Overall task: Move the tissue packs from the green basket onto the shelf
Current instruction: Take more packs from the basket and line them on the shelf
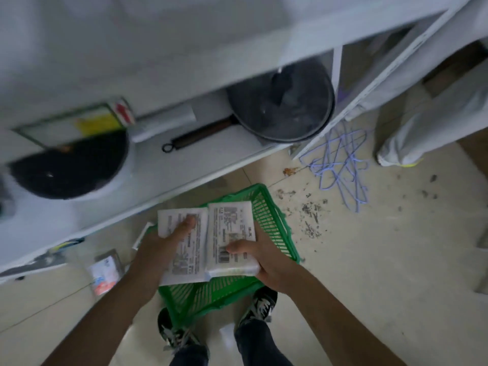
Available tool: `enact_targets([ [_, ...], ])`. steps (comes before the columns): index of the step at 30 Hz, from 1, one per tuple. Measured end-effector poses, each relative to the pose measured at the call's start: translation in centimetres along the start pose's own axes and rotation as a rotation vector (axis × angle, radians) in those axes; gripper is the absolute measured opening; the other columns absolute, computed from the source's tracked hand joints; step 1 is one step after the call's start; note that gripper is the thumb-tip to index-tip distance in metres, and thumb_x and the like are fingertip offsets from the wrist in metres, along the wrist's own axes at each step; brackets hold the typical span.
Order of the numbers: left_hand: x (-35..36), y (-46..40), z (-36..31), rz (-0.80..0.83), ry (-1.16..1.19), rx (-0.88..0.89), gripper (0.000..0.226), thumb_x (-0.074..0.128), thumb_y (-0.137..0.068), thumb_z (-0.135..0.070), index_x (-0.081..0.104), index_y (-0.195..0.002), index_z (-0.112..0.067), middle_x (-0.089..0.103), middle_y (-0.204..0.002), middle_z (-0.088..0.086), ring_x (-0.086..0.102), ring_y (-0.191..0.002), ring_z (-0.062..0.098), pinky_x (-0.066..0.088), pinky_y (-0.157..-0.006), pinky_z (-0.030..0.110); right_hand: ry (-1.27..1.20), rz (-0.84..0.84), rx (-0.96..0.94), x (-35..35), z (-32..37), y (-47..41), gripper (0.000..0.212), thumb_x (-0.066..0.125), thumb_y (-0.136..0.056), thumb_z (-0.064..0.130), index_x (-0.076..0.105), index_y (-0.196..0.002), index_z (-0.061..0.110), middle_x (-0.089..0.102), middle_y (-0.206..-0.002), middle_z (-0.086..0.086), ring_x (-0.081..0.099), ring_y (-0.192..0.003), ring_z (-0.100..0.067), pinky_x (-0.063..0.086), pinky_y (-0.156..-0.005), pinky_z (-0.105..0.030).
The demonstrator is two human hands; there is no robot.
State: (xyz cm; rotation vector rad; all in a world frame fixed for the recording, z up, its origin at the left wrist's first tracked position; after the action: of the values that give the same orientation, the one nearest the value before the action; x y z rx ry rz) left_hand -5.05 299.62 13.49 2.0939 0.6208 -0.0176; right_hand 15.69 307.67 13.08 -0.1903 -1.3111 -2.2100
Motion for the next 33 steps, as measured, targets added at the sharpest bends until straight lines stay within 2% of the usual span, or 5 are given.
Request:
enact_targets([
  [7, -6.6, 11.8, -8.6, -0.019, 0.176, -0.087, 0.082, 0.085, -0.043, -0.079, 0.083, -0.100, -0.020, 0.085, -0.088, 0.004, 0.081, -0.082, 0.029, 0.064, -0.077, 0.042, 0.129, -0.076, -0.025, 9.0, 9.4, 9.7, 0.062, 0.080, -0.075, -0.017, 0.066, -0.120, 0.023, 0.084, -0.092, 0.003, 0.081, -0.085, -0.019, 0.064, -0.064, -0.034],
  [11, -10.4, 19.5, -13.0, 0.053, 0.212, -0.031, 0.084, 0.086, -0.044, -0.077, 0.082, -0.095, -0.012, 0.084, -0.083, 0.011, 0.082, -0.073, 0.031, 0.066, -0.073, 0.045, 0.203, -0.101, -0.065, 15.5, 13.4, 16.6, 0.077, 0.085, -0.070, -0.008, 0.058, -0.140, 0.006, 0.073, -0.127, -0.019, 0.070, -0.116, -0.039, 0.061, -0.090, -0.048],
  [16, -15.5, 29.1, -17.1, 0.102, 0.293, 0.098, 0.067, 0.090, -0.054, -0.065, 0.085, -0.094, -0.012, 0.084, -0.093, 0.016, 0.082, -0.082, 0.032, 0.066, -0.068, 0.041, 0.286, -0.036, -0.221, 21.3, 16.9, 24.5, 0.044, 0.077, -0.077, -0.012, 0.068, -0.117, 0.005, 0.084, -0.089, -0.001, 0.080, -0.080, -0.016, 0.061, -0.061, -0.027],
  [24, -21.8, 39.9, -22.2, 0.072, 0.419, 0.282, 0.041, 0.088, -0.080, -0.037, 0.080, -0.111, -0.013, 0.083, -0.103, 0.017, 0.081, -0.093, 0.035, 0.066, -0.079, 0.049, 0.344, 0.215, -0.320, 28.7, 24.0, 33.9, 0.089, 0.093, -0.053, 0.017, 0.059, -0.135, 0.022, 0.077, -0.120, -0.017, 0.075, -0.106, -0.041, 0.062, -0.083, -0.053],
  [33, -30.4, 47.9, -26.4, 0.036, 0.496, 0.499, 0.033, 0.090, -0.070, -0.046, 0.086, -0.097, -0.028, 0.084, -0.107, 0.008, 0.081, -0.098, 0.026, 0.066, -0.076, 0.037, 0.425, 0.344, -0.514, 40.5, 29.2, 40.5, 0.063, 0.079, -0.054, -0.002, 0.069, -0.116, 0.001, 0.078, -0.105, -0.028, 0.076, -0.092, -0.044, 0.062, -0.074, -0.048],
])
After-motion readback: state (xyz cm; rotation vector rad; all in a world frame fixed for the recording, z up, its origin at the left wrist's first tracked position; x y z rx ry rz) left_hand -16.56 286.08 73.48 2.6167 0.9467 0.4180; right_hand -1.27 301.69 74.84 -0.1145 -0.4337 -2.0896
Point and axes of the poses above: each hand's wrist, its own y-axis away from the middle knuckle, its own x-axis out of the palm, z = x × y, the point moved 3 cm from there along -y, towards the middle knuckle
